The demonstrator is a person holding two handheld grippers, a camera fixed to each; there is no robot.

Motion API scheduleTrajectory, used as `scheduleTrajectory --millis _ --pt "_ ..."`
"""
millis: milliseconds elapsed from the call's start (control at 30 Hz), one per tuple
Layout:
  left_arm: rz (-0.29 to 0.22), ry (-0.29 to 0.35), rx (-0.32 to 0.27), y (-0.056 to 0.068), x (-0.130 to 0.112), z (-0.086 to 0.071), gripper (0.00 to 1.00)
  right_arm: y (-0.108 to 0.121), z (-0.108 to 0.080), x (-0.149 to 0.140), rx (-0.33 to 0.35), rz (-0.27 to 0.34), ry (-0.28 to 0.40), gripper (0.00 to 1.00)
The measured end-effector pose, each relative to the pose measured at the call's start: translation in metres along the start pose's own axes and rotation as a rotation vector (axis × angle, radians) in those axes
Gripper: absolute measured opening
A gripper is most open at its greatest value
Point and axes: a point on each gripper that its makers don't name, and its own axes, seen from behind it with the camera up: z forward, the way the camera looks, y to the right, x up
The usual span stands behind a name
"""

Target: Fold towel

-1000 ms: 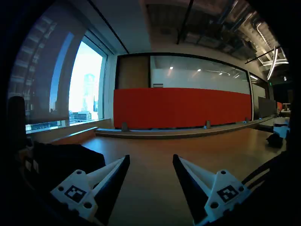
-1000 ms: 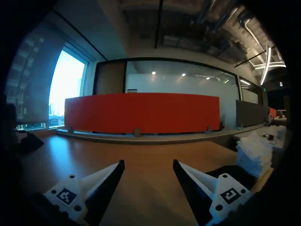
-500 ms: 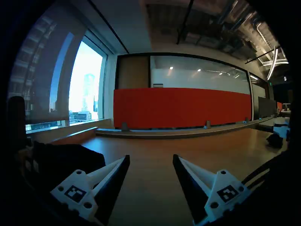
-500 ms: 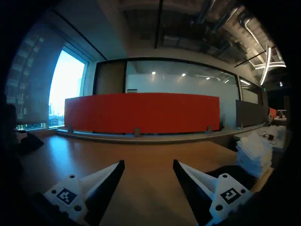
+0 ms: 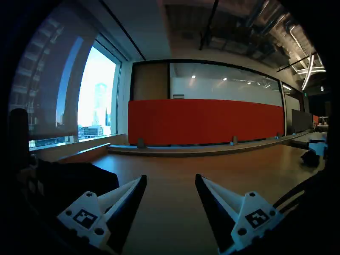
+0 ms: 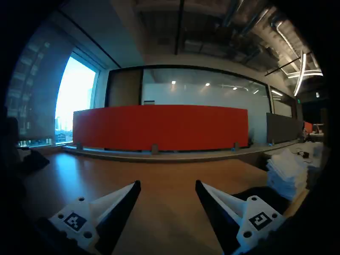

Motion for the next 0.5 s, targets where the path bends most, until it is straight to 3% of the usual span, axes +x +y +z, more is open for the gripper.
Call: scheduleTrajectory --millis 500 --pt "0.0 -0.001 0.0 -0.0002 0.0014 0.0 0.84 -0.0001 -0.0001 -0.0002 0.0 0.0 0.0 1.0"
